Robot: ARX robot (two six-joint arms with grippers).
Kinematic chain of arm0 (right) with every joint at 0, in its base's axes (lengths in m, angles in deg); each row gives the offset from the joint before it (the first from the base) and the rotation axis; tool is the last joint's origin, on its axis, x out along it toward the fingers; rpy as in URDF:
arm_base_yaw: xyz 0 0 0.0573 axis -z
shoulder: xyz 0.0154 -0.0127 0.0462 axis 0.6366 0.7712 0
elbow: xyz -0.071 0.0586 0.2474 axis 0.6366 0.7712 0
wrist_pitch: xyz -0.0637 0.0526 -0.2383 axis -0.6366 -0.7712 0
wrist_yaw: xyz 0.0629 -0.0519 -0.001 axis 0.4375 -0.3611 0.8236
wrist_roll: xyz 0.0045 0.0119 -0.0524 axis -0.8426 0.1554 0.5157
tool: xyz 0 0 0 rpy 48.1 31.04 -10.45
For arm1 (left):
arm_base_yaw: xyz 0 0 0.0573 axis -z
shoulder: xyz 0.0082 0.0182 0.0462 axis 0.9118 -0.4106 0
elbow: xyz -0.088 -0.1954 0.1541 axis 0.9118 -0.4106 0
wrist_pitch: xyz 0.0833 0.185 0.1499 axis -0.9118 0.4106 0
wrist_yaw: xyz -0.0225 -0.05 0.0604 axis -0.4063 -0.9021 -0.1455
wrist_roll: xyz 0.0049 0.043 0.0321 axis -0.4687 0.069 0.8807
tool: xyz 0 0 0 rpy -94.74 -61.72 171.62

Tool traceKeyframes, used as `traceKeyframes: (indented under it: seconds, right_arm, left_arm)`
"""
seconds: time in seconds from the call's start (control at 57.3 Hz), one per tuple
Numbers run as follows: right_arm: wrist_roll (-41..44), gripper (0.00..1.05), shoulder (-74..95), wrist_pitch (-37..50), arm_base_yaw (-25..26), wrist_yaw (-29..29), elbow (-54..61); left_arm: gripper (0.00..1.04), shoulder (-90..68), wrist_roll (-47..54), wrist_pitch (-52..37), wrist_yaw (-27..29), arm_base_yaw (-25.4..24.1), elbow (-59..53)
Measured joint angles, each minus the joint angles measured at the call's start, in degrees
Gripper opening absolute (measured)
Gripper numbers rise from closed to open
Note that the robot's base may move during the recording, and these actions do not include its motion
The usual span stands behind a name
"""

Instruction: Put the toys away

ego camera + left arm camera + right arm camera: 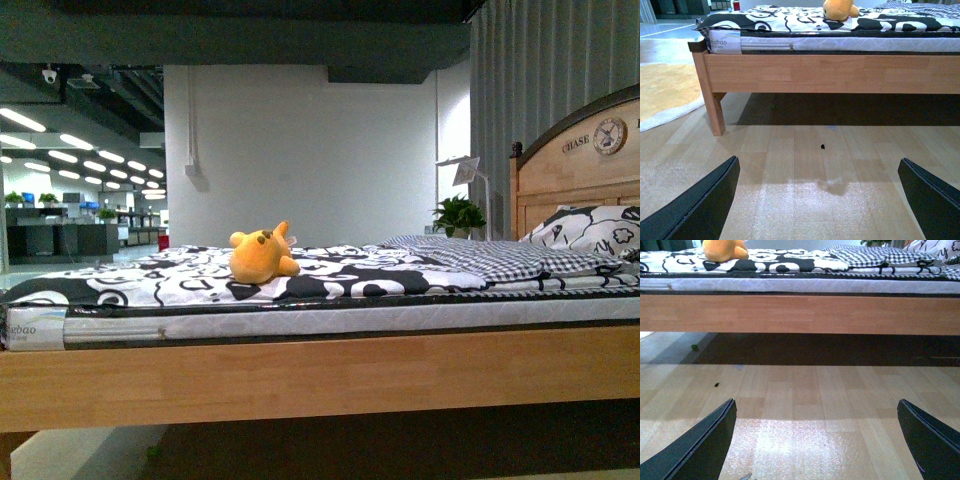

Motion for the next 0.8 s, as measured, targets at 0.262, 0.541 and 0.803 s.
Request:
traceKeyframes:
  seconds: [0.262,0.541,0.803]
  right_arm:
    - [0.0,0.98,0.0,0.0,0.0,0.0,0.0]
    - [0.0,0.98,0.0,0.0,0.0,0.0,0.0]
    - [0.0,0.98,0.0,0.0,0.0,0.0,0.0]
  left_arm:
    - [0.98,0.02,0.0,0.0,0.0,0.0,0.0]
    - [0.98,0.0,0.0,0.0,0.0,0.0,0.0]
    - [0.98,0.02,0.0,0.0,0.0,0.0,0.0]
